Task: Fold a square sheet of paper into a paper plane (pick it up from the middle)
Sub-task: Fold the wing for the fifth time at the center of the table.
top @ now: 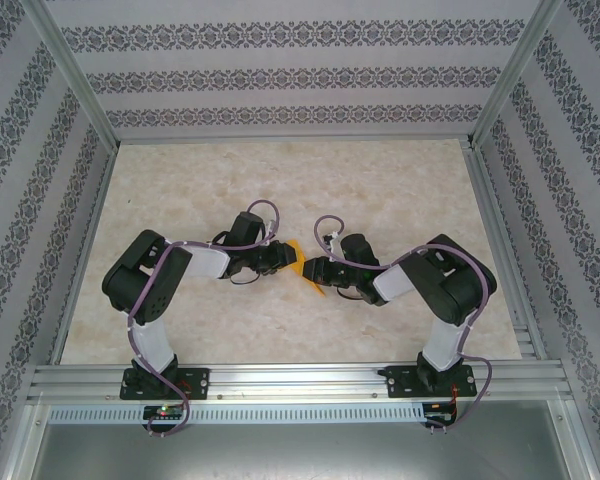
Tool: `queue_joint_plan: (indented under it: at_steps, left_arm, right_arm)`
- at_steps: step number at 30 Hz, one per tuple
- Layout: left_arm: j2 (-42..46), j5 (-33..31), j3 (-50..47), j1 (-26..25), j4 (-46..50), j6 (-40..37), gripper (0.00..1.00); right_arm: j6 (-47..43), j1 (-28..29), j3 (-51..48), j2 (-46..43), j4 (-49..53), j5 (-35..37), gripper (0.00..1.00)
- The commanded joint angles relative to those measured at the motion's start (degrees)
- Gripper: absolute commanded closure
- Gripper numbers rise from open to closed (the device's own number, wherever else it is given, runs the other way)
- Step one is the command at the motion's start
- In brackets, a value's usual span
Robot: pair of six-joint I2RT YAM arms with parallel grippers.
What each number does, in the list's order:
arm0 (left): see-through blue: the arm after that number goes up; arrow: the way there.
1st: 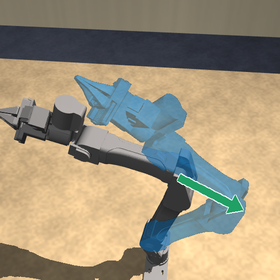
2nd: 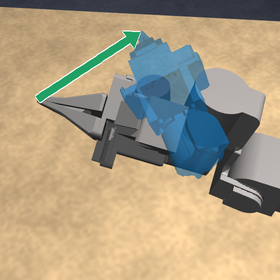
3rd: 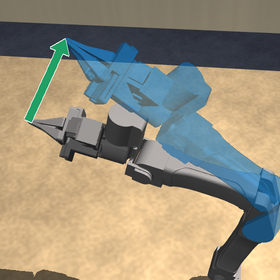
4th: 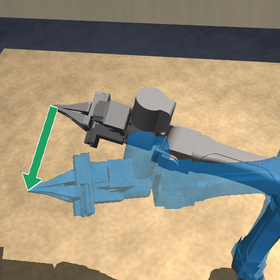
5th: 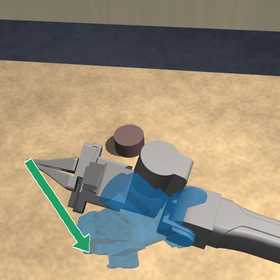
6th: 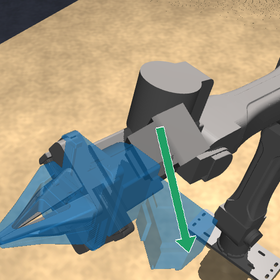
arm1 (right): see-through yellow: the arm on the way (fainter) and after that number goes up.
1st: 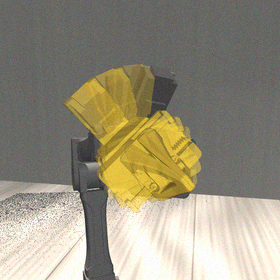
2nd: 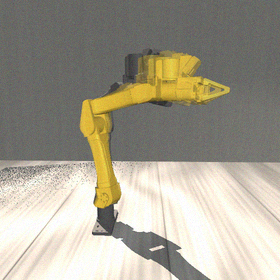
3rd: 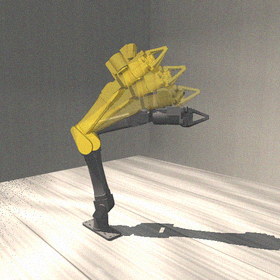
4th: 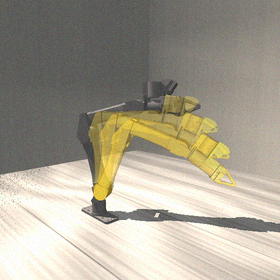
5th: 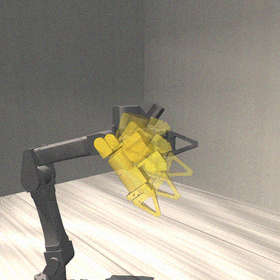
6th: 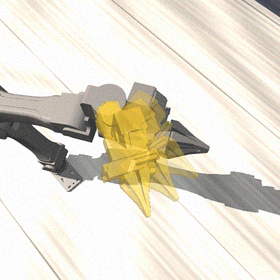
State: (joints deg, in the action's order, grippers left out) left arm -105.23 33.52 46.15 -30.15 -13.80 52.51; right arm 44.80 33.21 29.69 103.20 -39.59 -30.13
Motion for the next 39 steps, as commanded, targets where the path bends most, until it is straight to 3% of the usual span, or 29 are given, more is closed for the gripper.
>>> queue_joint_plan:
  at_steps: [1,14,24,39]
  left_arm:
    - [-0.89,-1.53,1.24,-0.62,2.01,-0.70,0.71]
    - [-1.86,-1.79,1.91,-0.60,3.26,-0.30,0.72]
    - [-1.90,-1.79,1.86,-0.59,3.41,-0.21,0.72]
    - [-0.04,-0.15,2.76,-0.60,2.85,-1.00,0.71]
  right_arm:
    - [-3.73,-0.47,0.85,-2.78,5.14,-0.19,0.81]
    - [-19.82,0.34,3.47,-11.16,21.39,1.52,0.75]
    - [-19.42,0.78,3.79,-7.73,22.37,1.64,0.76]
    - [-13.25,0.10,1.92,-3.08,18.32,0.19,0.93]
